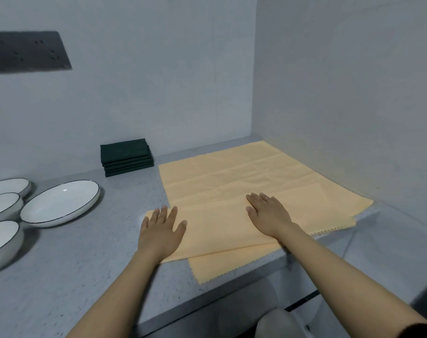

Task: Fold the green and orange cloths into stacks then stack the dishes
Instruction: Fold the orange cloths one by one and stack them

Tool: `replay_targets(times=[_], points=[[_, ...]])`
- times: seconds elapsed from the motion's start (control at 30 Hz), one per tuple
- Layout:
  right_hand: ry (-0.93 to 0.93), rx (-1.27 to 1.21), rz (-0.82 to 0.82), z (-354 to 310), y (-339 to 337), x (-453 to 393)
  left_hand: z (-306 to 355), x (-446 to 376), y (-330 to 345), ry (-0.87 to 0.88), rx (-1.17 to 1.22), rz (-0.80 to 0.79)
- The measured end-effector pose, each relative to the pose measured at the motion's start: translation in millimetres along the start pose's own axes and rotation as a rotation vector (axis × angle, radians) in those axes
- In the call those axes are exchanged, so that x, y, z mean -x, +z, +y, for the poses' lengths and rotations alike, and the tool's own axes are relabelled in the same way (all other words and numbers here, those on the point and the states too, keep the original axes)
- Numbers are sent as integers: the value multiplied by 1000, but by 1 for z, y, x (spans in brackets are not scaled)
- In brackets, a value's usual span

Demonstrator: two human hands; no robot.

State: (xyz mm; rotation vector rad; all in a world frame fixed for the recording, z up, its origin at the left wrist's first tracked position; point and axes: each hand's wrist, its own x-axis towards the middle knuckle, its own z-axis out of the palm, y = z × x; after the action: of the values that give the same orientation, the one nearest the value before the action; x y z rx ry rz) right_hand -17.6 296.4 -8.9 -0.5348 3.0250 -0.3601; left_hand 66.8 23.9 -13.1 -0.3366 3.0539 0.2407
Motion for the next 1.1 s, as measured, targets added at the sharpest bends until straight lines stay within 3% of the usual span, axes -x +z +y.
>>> replay_targets(times=[0.13,0.27,0.43,0.57,0.7,0.83,0.9,1.0,1.1], points=[[-48,17,84,-13,-6,1,-3,-2,-8,38,151,65],[-249,-160,213,-52,-5,-2,-17,-14,-16,65,200,199],[-231,-199,-22,-76,-6,-17,-31,-26,-30,20,155,213],[-192,-95,-185,-79,-15,-25,-36,-39,-48,-83,150,89],[-169,-39,-305,-84,-24,-30,-45,-48,-60,-102,329,-40],[-158,-17,-372,-87,-28,-32,-46,-38,-67,-145,726,55],[-151,-16,-386,-86,-28,-33,-45,-30,-71,-175,859,15],[-141,1,-400,-86,-27,-32,-48,-18,-74,-213,817,-140],[-141,16,-411,-87,-28,-30,-55,-13,-76,-222,773,-176]])
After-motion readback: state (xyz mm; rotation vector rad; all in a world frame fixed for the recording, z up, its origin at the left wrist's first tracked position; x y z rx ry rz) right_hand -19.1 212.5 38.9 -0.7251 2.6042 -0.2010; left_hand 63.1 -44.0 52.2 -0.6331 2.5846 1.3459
